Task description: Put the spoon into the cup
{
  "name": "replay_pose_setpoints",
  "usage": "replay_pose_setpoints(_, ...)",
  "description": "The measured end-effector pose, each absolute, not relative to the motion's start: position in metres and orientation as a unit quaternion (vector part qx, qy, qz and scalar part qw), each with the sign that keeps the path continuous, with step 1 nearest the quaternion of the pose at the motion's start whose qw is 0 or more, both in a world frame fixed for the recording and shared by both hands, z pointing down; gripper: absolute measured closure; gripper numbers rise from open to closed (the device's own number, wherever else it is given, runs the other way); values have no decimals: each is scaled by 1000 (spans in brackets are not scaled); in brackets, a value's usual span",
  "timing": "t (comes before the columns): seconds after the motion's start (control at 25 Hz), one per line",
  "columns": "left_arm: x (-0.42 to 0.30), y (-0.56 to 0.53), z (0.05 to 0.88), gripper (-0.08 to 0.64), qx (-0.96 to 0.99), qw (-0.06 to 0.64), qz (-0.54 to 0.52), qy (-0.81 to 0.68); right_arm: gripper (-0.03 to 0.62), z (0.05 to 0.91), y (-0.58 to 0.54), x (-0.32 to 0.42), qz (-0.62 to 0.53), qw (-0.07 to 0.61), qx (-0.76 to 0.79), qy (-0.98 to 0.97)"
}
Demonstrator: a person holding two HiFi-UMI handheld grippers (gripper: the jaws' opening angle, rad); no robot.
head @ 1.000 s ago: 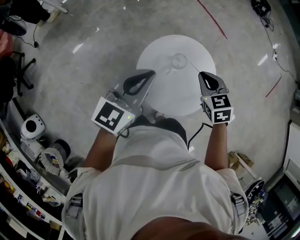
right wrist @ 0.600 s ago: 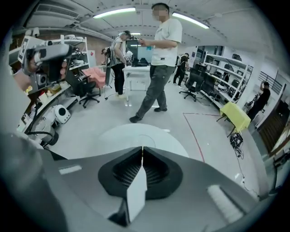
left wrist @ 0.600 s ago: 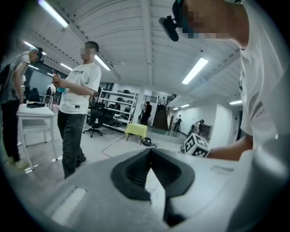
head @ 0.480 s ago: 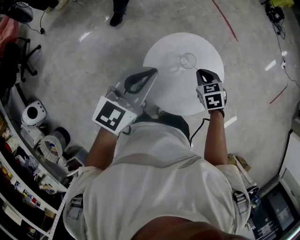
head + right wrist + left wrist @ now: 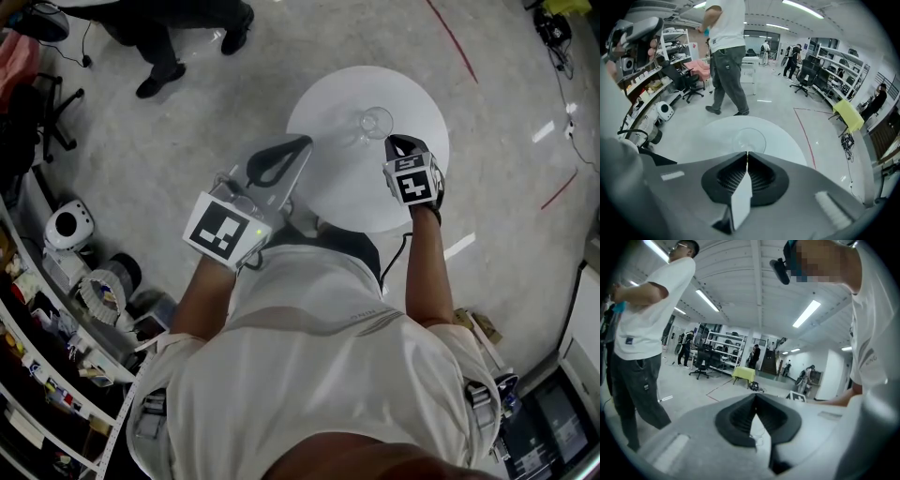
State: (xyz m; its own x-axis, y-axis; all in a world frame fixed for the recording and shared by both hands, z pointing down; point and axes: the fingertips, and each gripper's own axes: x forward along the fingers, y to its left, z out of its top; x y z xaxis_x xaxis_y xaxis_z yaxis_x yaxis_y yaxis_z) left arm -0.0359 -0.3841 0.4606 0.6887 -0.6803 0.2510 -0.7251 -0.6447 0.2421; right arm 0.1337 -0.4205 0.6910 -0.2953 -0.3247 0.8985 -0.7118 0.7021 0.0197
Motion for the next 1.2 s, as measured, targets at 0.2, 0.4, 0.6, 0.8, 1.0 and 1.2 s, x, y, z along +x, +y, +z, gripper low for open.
replay_pose_setpoints(0.2,-32,-382,462,560,904,167,64,-389,578,704,-420,136,205,500,325,-776)
replay_pose_setpoints(0.4,-37,-377,458,560,903,166,67,-391,577,702,-419,127,199,496,324,-780)
replay_pose_setpoints(0.6,-37,-371,454,560,904,162,65,-391,545,697,-419,129,192,489,332,-783)
replay_pose_setpoints(0.8,-34,-363,449,560,906,158,61,-388,514,682,-418,128,189,473,338,-791)
replay_pose_setpoints(1.0,-38,-351,442,560,909,152,58,-384,515,645,-415,119,161,448,358,-803)
replay_pose_setpoints(1.2,-37,-339,423,560,915,136,44,-378,586,575,-409,116,143,376,405,-821)
